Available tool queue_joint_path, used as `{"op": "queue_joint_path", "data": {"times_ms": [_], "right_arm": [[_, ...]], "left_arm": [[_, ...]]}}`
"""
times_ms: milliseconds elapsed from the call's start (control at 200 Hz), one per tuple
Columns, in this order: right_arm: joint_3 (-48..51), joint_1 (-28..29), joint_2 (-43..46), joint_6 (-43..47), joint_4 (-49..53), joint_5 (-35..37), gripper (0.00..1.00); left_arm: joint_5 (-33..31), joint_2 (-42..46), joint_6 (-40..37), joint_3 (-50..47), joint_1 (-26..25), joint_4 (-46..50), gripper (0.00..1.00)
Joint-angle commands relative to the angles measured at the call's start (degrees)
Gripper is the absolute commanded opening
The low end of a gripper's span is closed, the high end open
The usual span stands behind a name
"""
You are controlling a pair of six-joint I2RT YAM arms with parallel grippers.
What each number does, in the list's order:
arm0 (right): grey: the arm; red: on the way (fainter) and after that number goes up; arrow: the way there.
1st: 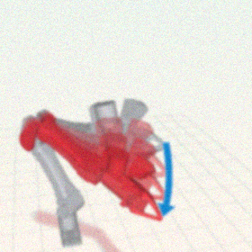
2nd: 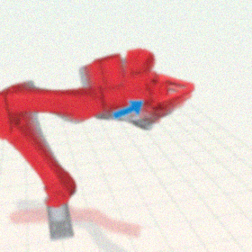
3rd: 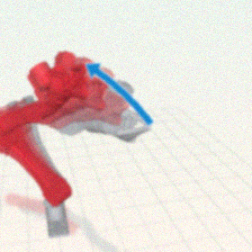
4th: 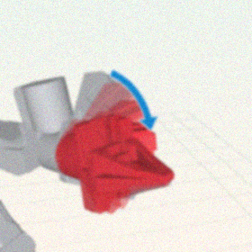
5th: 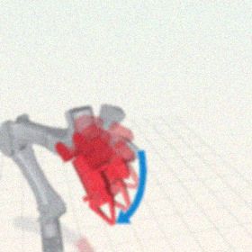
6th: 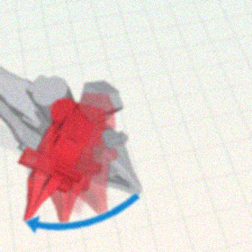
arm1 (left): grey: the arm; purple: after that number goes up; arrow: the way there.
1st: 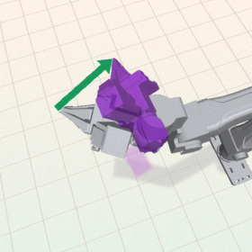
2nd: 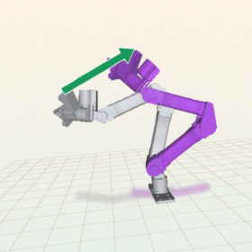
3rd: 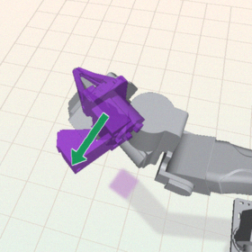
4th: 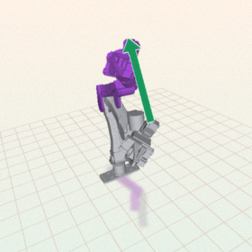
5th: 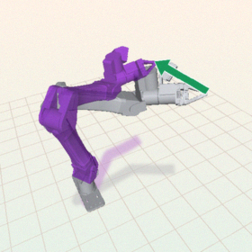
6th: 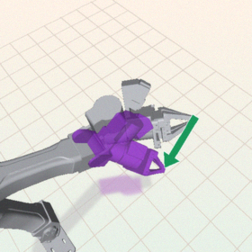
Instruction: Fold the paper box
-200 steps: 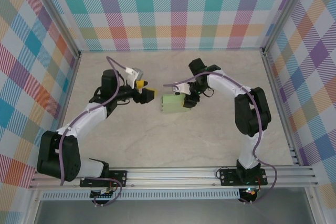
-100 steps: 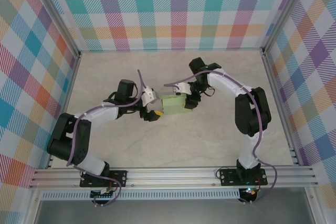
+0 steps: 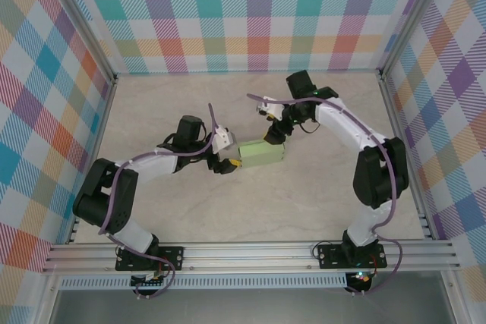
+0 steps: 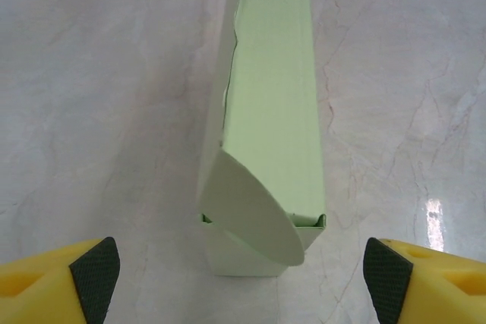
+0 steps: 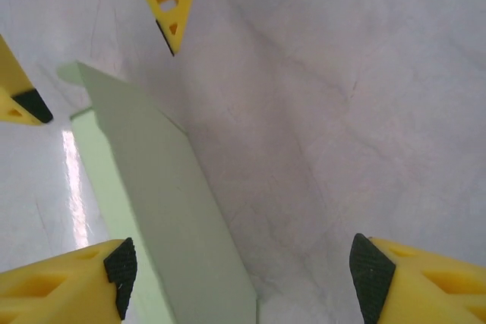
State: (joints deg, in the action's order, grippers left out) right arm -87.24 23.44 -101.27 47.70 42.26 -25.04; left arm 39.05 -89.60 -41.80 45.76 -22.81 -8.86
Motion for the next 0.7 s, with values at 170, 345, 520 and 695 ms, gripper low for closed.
{"op": "queue_joint_path", "data": {"times_ms": [170, 345, 520, 695], "right_arm": [[6.9, -3.33, 11.68, -30.27, -10.56, 3.16, 0.76], [10.7, -12.26, 15.3, -57.65, -8.7, 2.65, 0.66], [9.94, -18.02, 10.0, -57.89, 0.43, -9.34, 0.56], [14.34, -15.65, 9.8, -55.14, -3.46, -12.86, 0.5]], "left_arm": [[-6.53, 11.6, 15.06, 0.11, 0.0, 2.26, 0.88], [-17.69, 13.0, 49.4, 7.17, -0.11, 13.89, 0.86], [-21.0, 7.84, 56.29, 11.39, -6.42, 26.44, 0.8], [-29.59, 5.61, 58.65, 13.48, -10.85, 29.46, 0.79]]}}
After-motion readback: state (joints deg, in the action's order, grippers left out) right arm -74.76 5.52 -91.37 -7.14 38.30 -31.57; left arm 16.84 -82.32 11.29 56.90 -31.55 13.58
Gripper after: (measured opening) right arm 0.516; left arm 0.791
